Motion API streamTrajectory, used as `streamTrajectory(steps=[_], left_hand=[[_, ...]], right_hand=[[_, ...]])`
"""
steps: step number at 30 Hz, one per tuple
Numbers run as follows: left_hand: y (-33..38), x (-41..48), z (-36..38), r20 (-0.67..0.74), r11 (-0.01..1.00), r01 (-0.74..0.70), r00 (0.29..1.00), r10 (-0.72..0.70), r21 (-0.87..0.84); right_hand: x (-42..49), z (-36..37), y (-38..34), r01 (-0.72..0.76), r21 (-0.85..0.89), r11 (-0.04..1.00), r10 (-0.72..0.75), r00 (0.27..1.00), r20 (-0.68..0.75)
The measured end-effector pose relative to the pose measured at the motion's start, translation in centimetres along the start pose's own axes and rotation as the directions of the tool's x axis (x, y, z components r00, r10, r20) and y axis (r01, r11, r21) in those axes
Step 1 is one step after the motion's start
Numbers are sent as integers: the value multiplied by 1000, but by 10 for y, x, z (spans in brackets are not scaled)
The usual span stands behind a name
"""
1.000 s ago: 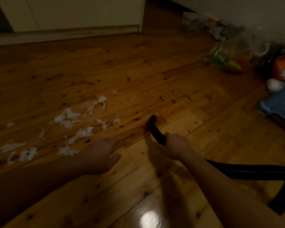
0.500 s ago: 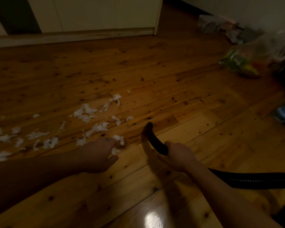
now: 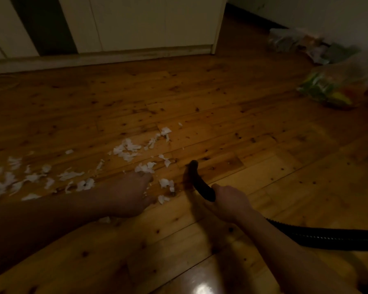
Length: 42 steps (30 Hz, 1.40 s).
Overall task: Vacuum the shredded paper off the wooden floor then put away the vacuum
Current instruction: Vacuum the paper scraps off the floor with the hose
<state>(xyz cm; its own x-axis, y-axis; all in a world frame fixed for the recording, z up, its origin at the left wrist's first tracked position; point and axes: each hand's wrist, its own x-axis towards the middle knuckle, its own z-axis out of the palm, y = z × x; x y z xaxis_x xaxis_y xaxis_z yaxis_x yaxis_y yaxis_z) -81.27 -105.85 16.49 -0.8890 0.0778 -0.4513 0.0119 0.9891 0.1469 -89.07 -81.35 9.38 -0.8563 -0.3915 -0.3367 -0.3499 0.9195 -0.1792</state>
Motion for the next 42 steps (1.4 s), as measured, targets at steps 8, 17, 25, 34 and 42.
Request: streamTrajectory(steps=[8, 17, 25, 34, 42], left_hand=[[-10, -21, 2, 51, 999, 15, 999, -17, 40], [-16, -48, 27, 182, 998, 1, 983, -12, 58], [-22, -61, 27, 193, 1000, 19, 981, -20, 7], [-26, -90, 29, 175, 993, 19, 985, 2, -118], [-40, -107, 46, 68, 952, 82, 996, -64, -295]], right_hand=[[-8, 7, -8, 27, -50, 998, -26, 1000, 16], [-56, 12, -10, 80, -132, 988, -73, 996, 59], [-88, 23, -22, 171, -147, 974, -158, 983, 95], [-108, 22, -34, 188, -153, 970, -168, 976, 137], [-114, 32, -43, 215, -148, 965, -194, 970, 146]])
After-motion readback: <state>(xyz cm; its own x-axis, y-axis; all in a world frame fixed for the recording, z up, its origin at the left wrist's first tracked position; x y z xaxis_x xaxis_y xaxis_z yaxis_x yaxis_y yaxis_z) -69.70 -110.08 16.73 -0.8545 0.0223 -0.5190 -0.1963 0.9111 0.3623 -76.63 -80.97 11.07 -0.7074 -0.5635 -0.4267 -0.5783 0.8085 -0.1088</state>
